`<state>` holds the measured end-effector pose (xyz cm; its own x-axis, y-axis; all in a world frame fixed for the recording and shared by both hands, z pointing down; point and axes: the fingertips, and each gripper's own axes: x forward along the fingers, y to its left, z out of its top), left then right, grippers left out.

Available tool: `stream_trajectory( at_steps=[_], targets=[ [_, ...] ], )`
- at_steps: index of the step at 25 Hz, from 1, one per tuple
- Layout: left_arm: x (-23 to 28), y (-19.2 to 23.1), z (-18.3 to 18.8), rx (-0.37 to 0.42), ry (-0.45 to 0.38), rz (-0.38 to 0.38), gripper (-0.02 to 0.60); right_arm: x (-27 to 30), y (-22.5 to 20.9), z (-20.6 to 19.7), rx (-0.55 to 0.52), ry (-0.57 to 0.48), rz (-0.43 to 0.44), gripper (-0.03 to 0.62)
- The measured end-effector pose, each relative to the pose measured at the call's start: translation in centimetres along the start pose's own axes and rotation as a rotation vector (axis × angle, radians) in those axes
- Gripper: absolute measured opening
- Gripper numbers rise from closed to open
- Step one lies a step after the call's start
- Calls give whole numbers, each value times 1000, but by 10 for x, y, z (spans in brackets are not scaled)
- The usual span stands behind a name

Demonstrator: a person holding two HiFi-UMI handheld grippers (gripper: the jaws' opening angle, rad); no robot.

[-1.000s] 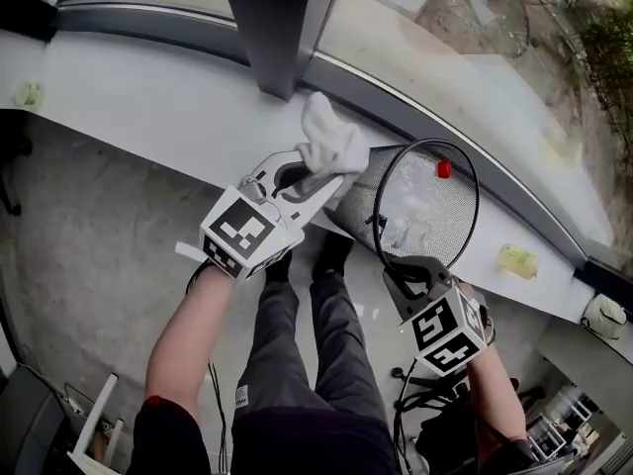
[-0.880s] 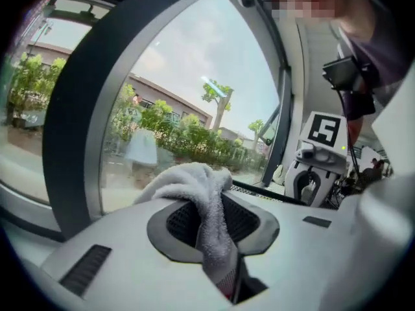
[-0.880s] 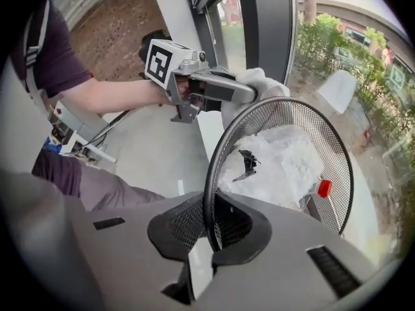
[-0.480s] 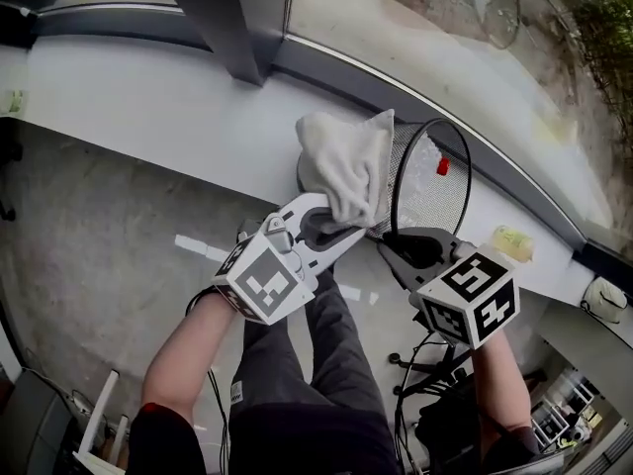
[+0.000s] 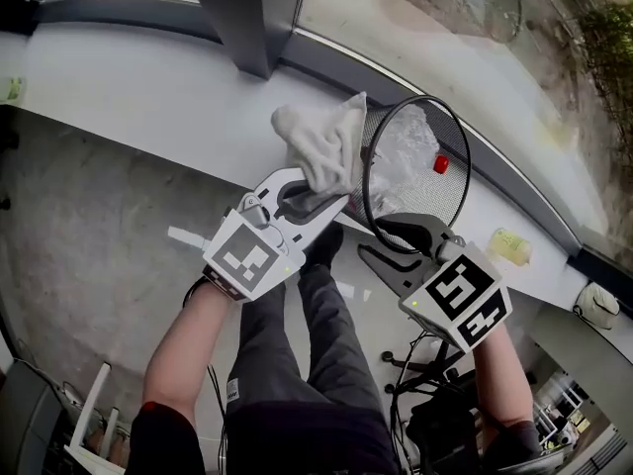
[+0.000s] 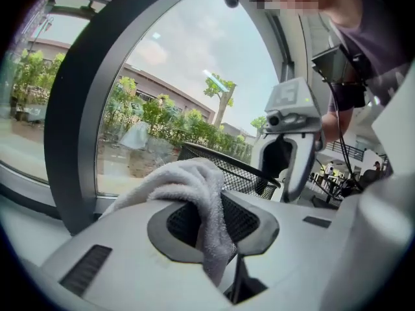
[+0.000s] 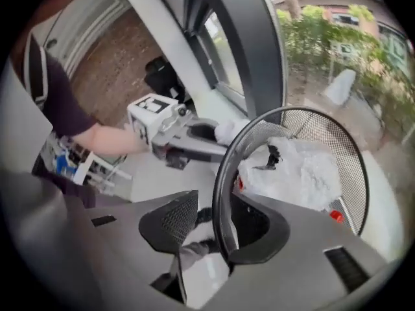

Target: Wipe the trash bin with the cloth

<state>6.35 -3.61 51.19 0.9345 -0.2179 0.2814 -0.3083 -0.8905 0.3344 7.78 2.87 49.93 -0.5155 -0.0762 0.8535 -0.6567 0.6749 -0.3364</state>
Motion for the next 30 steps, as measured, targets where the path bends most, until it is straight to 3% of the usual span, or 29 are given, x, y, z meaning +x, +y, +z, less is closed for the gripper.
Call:
stream_trajectory(
  at_steps=[2,6,7,8,10,13,19,22,25,27,30],
  targets=[
    [-1,6,1,-5,-6,20,67,-3,-1,-27,-119,102,-44,144],
    [-3,7,6,27,-1,26,67,6,-32,-74,-344,318,-227,133],
    [-3,7,7,26,-6,25,67,11,-33,-80,-385,356,-226,47],
    [-3,7,9,21,-16,27,67,14,-30,-80,-396,365,-209,34],
    [0,5,13,17,-38,27,69,19,-27,-72,-350,336,-191,34],
    [6,-5,14,82,-26,5,67,20,-23,-55,-231,281,-174,28],
    [17,-33,9,133,-15,-52,67,6,-14,-26,242,136,-47,25],
    [20,-47,-1,188,31,-90,67,2,-23,-16,388,73,-10,32],
    [21,-53,-9,235,63,-93,63,2,-30,-5,472,12,29,48],
    [21,-47,-9,196,44,-76,63,2,-32,2,489,-31,35,48],
    [24,-39,-5,168,28,-53,63,-9,-31,10,377,-108,-7,51]
  ],
)
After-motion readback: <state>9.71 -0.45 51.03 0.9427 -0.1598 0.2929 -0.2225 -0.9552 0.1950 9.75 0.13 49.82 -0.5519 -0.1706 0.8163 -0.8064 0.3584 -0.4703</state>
